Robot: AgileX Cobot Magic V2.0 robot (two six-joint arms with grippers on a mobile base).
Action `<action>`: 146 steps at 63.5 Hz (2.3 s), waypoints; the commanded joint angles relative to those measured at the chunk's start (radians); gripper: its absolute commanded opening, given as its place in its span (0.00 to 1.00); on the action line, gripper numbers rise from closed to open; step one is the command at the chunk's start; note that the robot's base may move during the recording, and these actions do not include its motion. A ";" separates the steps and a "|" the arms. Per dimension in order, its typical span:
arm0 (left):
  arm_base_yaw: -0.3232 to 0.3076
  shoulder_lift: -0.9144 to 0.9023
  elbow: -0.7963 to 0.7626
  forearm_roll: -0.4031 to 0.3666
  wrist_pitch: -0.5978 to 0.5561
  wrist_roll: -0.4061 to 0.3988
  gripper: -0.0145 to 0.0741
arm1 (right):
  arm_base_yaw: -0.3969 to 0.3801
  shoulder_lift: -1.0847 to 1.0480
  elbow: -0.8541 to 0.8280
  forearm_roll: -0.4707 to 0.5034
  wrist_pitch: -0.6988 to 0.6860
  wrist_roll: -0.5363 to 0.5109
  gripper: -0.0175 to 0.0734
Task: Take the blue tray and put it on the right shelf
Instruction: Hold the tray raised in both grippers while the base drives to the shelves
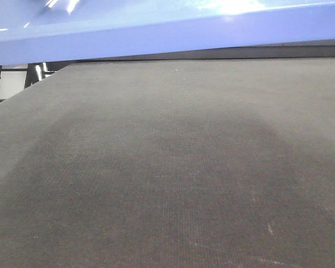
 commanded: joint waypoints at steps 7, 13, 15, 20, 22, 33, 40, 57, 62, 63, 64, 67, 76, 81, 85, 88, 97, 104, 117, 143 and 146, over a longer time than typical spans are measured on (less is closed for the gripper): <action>-0.011 -0.030 -0.019 0.079 0.104 0.042 0.11 | -0.003 -0.033 -0.030 -0.055 -0.062 -0.026 0.25; -0.011 -0.026 -0.019 0.076 0.104 0.042 0.11 | -0.003 -0.033 -0.030 -0.055 -0.062 -0.026 0.25; -0.011 -0.024 -0.019 0.076 0.104 0.042 0.11 | -0.003 -0.033 -0.030 -0.055 -0.062 -0.026 0.25; -0.011 -0.021 -0.019 0.076 0.104 0.042 0.11 | -0.003 -0.033 -0.030 -0.055 -0.062 -0.026 0.25; -0.011 -0.021 -0.019 0.076 0.104 0.042 0.11 | -0.003 -0.033 -0.030 -0.055 -0.062 -0.026 0.25; -0.011 -0.021 -0.019 0.076 0.104 0.042 0.11 | -0.003 -0.033 -0.030 -0.055 -0.062 -0.026 0.25; -0.011 -0.021 -0.019 0.076 0.104 0.042 0.11 | -0.003 -0.033 -0.030 -0.055 -0.062 -0.026 0.25; -0.011 -0.021 -0.019 0.076 0.104 0.042 0.11 | -0.003 -0.033 -0.030 -0.055 -0.062 -0.026 0.25; -0.011 -0.021 -0.019 0.076 0.104 0.042 0.11 | -0.003 -0.033 -0.030 -0.055 -0.062 -0.026 0.25; -0.011 -0.021 -0.019 0.076 0.104 0.042 0.11 | -0.003 -0.033 -0.030 -0.055 -0.063 -0.026 0.25; -0.011 -0.021 -0.019 0.076 0.104 0.042 0.11 | -0.003 -0.033 -0.030 -0.055 -0.063 -0.026 0.25; -0.011 -0.021 -0.019 0.076 0.104 0.042 0.11 | -0.003 -0.033 -0.030 -0.055 -0.063 -0.026 0.25; -0.011 -0.021 -0.019 0.076 0.104 0.042 0.11 | -0.003 -0.033 -0.030 -0.055 -0.066 -0.026 0.25; -0.011 -0.021 -0.019 0.076 0.104 0.042 0.11 | -0.003 -0.033 -0.030 -0.055 -0.066 -0.026 0.25; -0.011 -0.021 -0.019 0.075 0.104 0.042 0.11 | -0.003 -0.033 -0.030 -0.055 -0.066 -0.026 0.25; -0.011 -0.021 -0.019 0.067 0.104 0.042 0.11 | -0.003 -0.033 -0.030 -0.055 -0.066 -0.026 0.25; -0.011 -0.021 -0.019 0.042 0.104 0.042 0.11 | -0.003 -0.033 -0.030 -0.055 -0.066 -0.026 0.25; -0.011 -0.021 -0.019 0.034 0.104 0.042 0.11 | -0.003 -0.033 -0.030 -0.055 -0.066 -0.026 0.25; -0.011 -0.021 -0.019 0.024 0.104 0.042 0.11 | -0.003 -0.033 -0.030 -0.055 -0.066 -0.026 0.25; -0.011 -0.021 -0.019 0.024 0.104 0.042 0.11 | -0.003 -0.033 -0.030 -0.055 -0.065 -0.026 0.25; -0.011 -0.021 -0.019 0.024 0.104 0.042 0.11 | -0.003 -0.033 -0.030 -0.055 -0.065 -0.026 0.25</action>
